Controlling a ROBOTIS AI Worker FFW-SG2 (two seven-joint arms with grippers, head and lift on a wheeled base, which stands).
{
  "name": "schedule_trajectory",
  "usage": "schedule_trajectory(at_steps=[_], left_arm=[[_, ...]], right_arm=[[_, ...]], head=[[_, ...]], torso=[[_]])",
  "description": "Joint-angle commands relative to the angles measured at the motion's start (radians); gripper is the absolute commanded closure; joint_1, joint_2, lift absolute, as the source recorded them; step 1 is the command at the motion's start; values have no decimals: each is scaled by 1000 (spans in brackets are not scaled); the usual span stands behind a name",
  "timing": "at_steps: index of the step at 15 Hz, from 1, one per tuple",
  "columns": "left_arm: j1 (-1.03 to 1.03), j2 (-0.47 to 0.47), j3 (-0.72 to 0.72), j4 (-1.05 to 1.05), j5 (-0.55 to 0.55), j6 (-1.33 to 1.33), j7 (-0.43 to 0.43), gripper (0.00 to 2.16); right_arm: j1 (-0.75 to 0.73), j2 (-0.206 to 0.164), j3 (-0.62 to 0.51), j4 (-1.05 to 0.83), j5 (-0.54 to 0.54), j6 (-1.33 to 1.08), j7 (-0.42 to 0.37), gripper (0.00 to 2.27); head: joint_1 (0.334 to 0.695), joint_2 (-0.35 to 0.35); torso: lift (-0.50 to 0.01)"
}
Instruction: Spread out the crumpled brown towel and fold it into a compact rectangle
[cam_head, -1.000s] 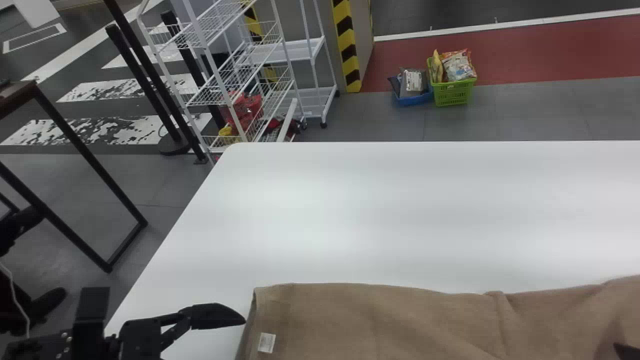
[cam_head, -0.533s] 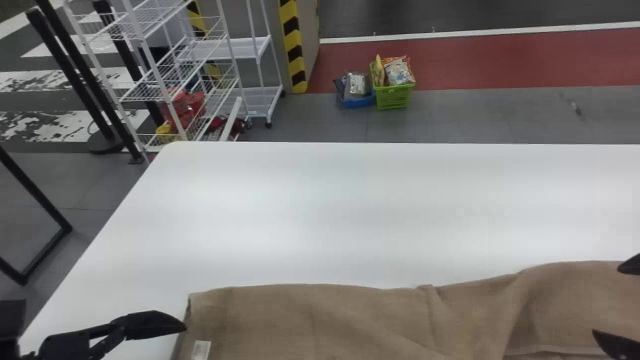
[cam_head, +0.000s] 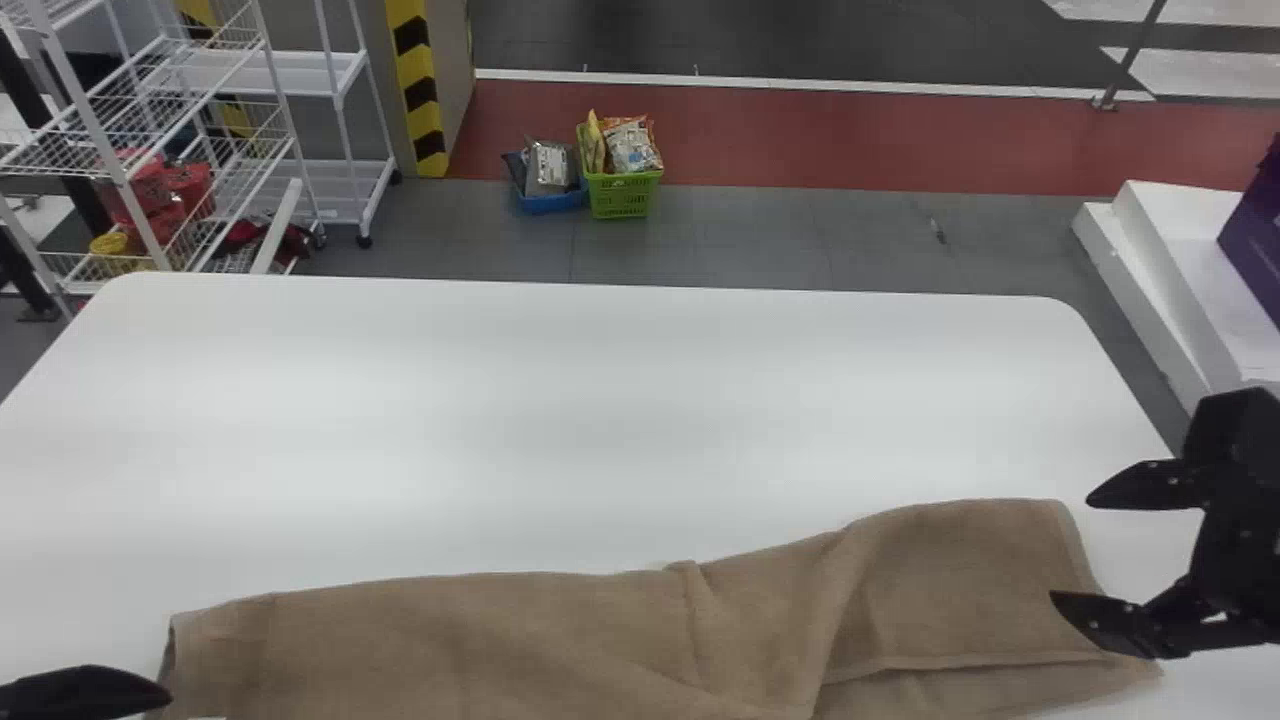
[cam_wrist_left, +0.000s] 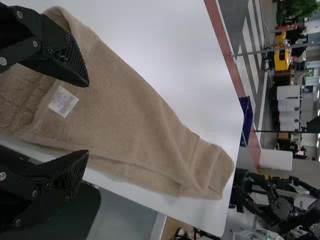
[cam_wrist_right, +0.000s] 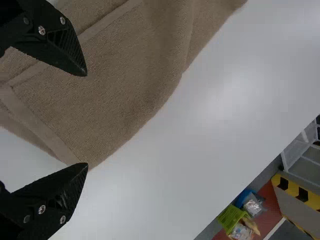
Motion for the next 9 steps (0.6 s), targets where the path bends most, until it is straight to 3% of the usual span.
schedule_trajectory(at_steps=[1,5,9], left_arm=[[0,1,0,8,-4,0,-10,431],[-23,-1,-18,37,-18,0,-10,431],[-26,-4,-35,40,-31,0,-10,431]], right_arm=[[84,-57,-10,-35,20,-130,8,215],[125,-74,-30,8,88,-314,8,215],[4,-77,-24,167,98,-305,8,262]], head=[[695,-64],[695,-79],[695,-109]], torso=[[-127],[-127],[-127]])
